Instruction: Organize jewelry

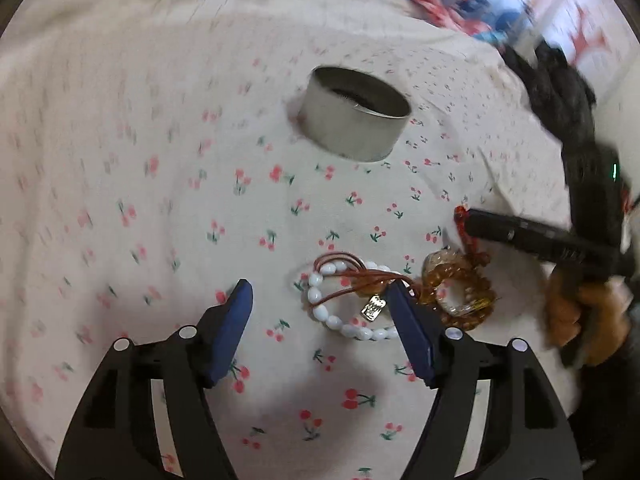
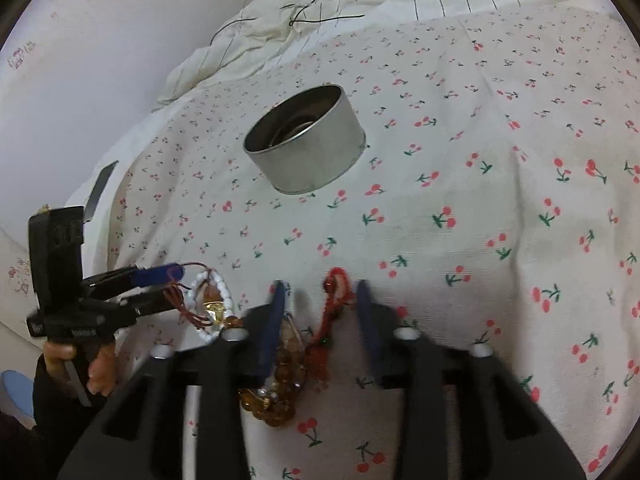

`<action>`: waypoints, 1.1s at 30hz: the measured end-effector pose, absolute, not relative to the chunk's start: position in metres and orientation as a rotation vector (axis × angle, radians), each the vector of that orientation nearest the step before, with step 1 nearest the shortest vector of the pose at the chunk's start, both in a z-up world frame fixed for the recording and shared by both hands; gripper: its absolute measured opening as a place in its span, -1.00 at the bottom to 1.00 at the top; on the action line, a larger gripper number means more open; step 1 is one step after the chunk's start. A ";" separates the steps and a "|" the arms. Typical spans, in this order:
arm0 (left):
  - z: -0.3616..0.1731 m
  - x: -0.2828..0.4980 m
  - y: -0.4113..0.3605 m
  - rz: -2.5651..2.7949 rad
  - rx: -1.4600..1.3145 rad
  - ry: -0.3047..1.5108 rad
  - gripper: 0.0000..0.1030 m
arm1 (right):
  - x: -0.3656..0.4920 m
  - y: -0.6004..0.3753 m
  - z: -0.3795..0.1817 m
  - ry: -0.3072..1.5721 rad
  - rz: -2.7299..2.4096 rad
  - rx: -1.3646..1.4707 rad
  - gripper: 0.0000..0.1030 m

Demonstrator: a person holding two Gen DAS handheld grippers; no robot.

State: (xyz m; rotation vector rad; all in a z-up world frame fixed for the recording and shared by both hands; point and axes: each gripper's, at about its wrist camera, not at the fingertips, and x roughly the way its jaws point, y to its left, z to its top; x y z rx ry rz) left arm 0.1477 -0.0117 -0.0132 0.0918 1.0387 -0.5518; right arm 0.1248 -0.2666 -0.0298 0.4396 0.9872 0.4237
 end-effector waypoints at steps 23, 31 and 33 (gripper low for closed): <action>0.038 0.161 0.011 -0.762 -0.198 0.837 -1.00 | 0.125 -0.272 -0.022 0.939 0.405 0.455 -0.67; 0.034 0.155 0.004 -0.805 -0.022 0.908 -0.82 | 0.128 -0.284 -0.023 0.964 0.379 0.486 -0.07; 0.031 0.148 0.003 -0.810 0.048 0.914 0.09 | 0.127 -0.278 -0.023 0.973 0.386 0.454 0.06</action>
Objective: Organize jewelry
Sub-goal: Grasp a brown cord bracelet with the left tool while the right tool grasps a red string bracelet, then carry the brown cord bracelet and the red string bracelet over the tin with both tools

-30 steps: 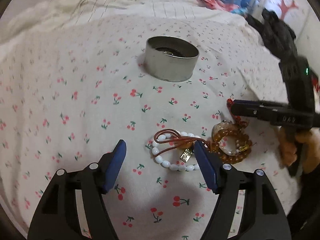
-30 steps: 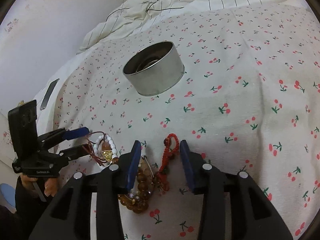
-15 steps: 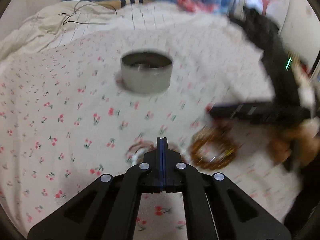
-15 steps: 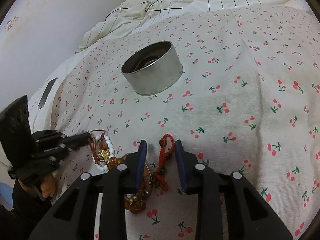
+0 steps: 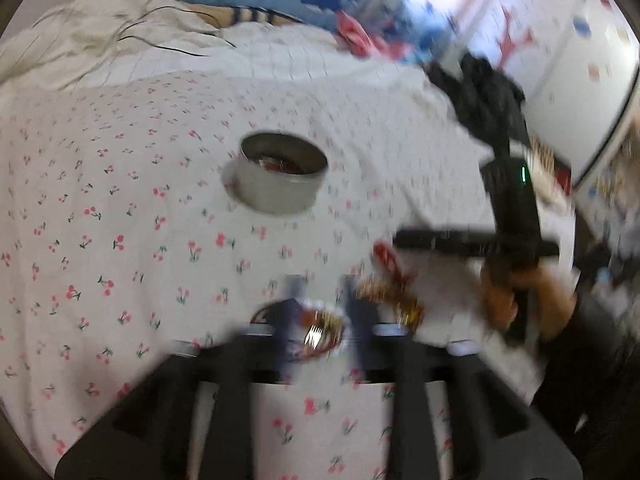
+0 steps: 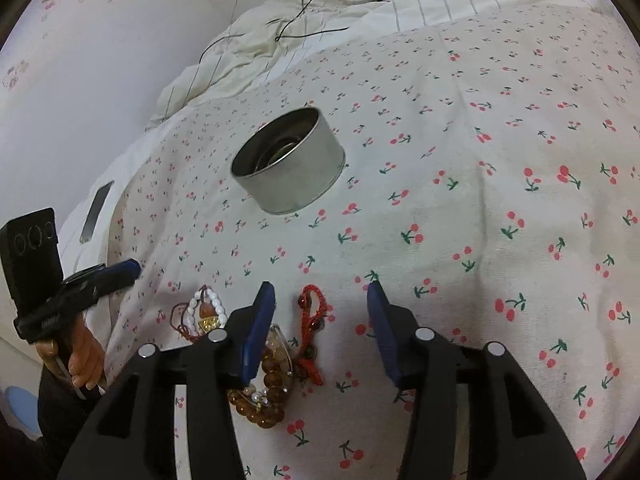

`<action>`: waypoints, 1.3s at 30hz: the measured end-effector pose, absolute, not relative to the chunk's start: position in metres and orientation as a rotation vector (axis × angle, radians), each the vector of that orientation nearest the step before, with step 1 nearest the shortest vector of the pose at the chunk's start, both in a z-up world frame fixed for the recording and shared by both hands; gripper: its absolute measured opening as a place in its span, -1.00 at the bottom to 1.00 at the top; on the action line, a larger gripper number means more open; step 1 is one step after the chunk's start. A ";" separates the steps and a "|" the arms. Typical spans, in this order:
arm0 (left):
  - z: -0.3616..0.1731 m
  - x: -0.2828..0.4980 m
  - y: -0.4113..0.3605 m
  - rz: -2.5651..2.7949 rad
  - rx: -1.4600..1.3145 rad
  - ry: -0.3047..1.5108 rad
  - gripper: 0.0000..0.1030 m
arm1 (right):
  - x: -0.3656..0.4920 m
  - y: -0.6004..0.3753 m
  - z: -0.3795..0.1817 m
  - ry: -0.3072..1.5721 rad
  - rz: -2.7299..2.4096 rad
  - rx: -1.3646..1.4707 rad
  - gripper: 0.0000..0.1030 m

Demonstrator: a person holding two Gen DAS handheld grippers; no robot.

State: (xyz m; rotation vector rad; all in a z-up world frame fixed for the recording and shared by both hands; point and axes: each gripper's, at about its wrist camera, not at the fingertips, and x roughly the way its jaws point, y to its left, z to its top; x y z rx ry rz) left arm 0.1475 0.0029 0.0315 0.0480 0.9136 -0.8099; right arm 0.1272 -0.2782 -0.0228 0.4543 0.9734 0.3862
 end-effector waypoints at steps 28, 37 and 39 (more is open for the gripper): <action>0.047 0.161 0.004 -0.880 -0.100 0.841 -0.97 | 0.128 -0.260 -0.034 0.996 0.391 0.372 -0.73; 0.037 0.193 -0.037 -0.917 -0.123 0.875 -0.97 | 0.124 -0.289 -0.015 0.873 0.385 0.506 -0.83; 0.034 0.197 -0.039 -0.911 -0.141 0.876 -0.97 | 0.126 -0.288 -0.015 0.892 0.389 0.494 -0.83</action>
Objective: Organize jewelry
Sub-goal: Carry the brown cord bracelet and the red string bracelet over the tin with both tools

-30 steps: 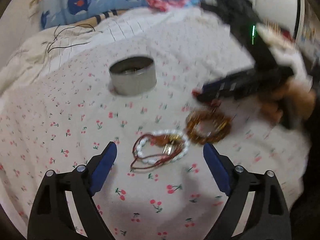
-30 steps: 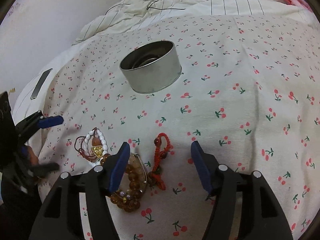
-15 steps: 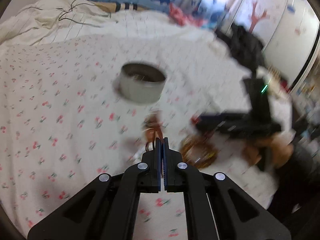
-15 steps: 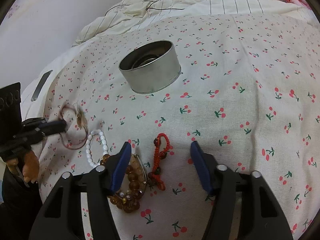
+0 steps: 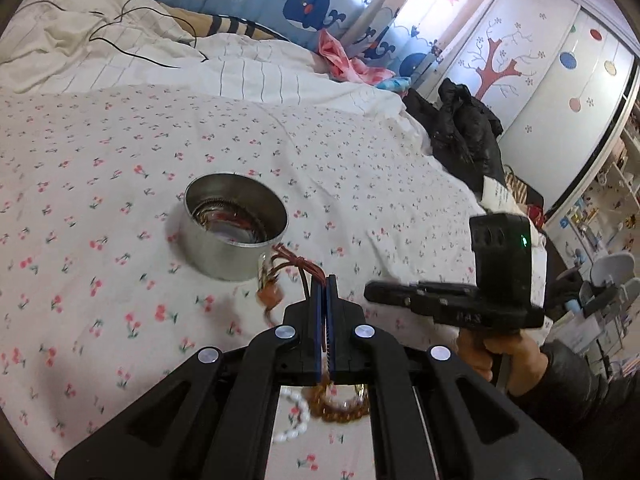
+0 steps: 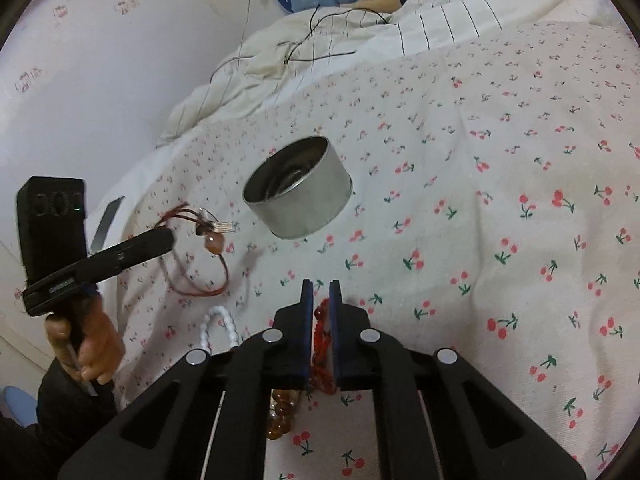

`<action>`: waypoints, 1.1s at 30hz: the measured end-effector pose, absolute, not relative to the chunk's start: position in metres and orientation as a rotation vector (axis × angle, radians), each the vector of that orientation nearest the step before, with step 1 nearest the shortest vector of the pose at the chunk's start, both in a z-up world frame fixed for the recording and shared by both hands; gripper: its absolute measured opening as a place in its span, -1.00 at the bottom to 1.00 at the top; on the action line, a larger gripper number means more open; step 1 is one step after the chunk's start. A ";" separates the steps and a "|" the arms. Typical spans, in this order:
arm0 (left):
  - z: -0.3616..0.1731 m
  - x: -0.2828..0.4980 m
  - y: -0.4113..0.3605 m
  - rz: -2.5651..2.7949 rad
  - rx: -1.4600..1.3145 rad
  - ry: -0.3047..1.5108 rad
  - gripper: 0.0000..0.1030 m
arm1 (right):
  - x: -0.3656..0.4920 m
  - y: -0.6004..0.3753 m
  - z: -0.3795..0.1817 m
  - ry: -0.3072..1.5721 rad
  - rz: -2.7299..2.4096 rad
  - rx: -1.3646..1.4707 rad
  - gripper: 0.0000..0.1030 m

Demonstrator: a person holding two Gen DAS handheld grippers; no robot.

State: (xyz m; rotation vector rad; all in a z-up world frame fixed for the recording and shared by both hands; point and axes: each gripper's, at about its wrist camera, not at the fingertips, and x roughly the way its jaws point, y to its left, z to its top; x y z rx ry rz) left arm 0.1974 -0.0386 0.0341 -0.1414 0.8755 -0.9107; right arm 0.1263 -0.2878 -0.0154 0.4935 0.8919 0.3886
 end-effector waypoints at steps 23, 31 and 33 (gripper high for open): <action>0.023 0.205 -0.035 -0.810 -0.143 0.904 -0.97 | 0.112 -0.269 0.002 0.806 0.358 0.325 -0.83; 0.029 0.202 -0.038 -0.808 -0.118 0.878 -0.97 | 0.116 -0.261 0.012 0.793 0.379 0.327 -0.83; 0.035 0.203 -0.040 -0.797 -0.110 0.856 -0.97 | 0.118 -0.259 0.015 0.790 0.389 0.319 -0.83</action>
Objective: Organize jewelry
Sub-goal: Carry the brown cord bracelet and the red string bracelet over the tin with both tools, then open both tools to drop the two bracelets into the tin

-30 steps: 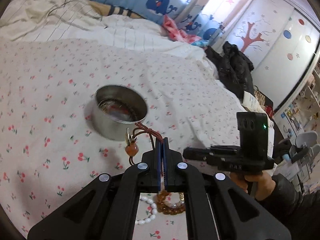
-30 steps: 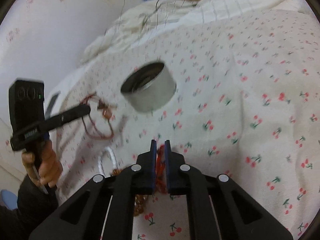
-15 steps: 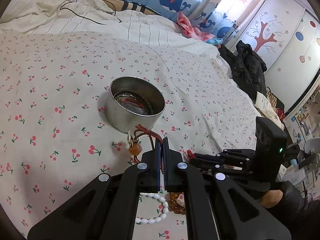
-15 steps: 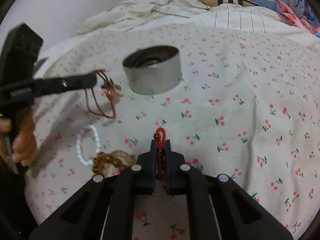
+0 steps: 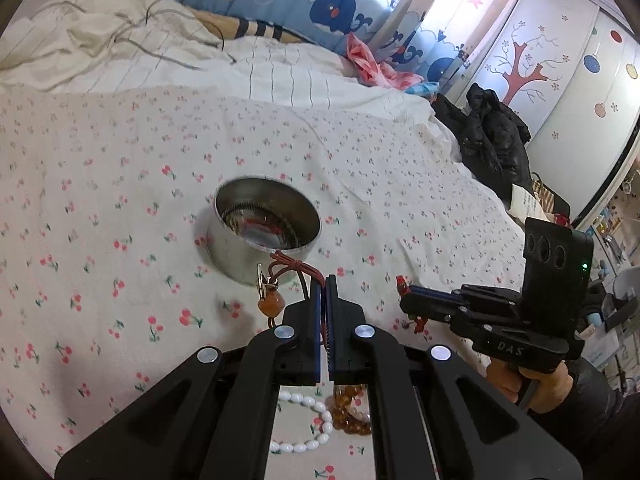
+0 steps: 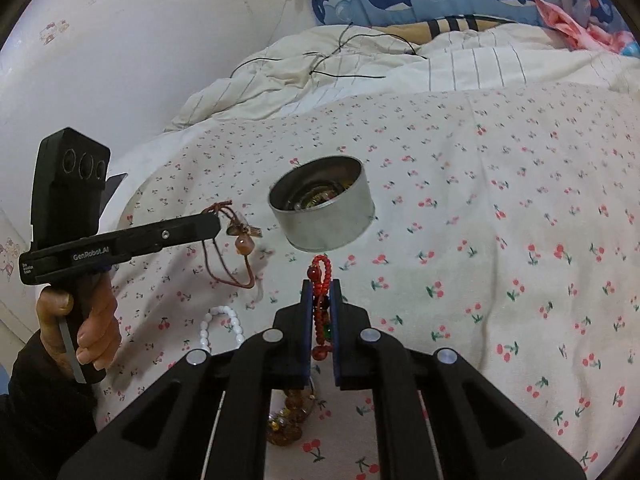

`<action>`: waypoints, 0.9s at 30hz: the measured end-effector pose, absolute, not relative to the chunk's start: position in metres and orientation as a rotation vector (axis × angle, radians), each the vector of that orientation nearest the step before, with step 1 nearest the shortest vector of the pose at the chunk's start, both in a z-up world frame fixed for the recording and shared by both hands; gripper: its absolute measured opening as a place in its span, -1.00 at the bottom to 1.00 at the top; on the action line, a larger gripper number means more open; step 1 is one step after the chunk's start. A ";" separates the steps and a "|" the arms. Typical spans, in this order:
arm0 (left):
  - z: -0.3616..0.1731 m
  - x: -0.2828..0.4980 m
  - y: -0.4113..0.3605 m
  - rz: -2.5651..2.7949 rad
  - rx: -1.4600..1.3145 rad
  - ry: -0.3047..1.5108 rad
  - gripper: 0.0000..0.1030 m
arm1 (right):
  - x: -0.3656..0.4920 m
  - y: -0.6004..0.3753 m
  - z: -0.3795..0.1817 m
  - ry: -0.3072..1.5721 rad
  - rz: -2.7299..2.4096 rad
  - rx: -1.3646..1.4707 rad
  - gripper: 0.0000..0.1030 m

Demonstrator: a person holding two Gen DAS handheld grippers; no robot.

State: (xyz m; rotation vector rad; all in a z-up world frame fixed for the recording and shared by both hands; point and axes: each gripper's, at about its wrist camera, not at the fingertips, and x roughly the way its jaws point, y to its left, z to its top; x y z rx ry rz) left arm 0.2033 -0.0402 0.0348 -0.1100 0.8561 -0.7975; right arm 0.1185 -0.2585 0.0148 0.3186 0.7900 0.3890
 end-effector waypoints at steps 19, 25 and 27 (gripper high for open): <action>0.078 0.249 -0.071 -0.801 -0.104 0.726 -0.97 | 0.195 -0.274 0.051 0.714 0.402 0.336 -0.83; 0.049 0.265 -0.077 -0.773 -0.123 0.816 -0.96 | 0.210 -0.266 0.050 0.724 0.420 0.325 -0.83; 0.037 0.273 -0.076 -0.756 -0.146 0.869 -0.90 | 0.214 -0.261 0.050 0.725 0.427 0.320 -0.83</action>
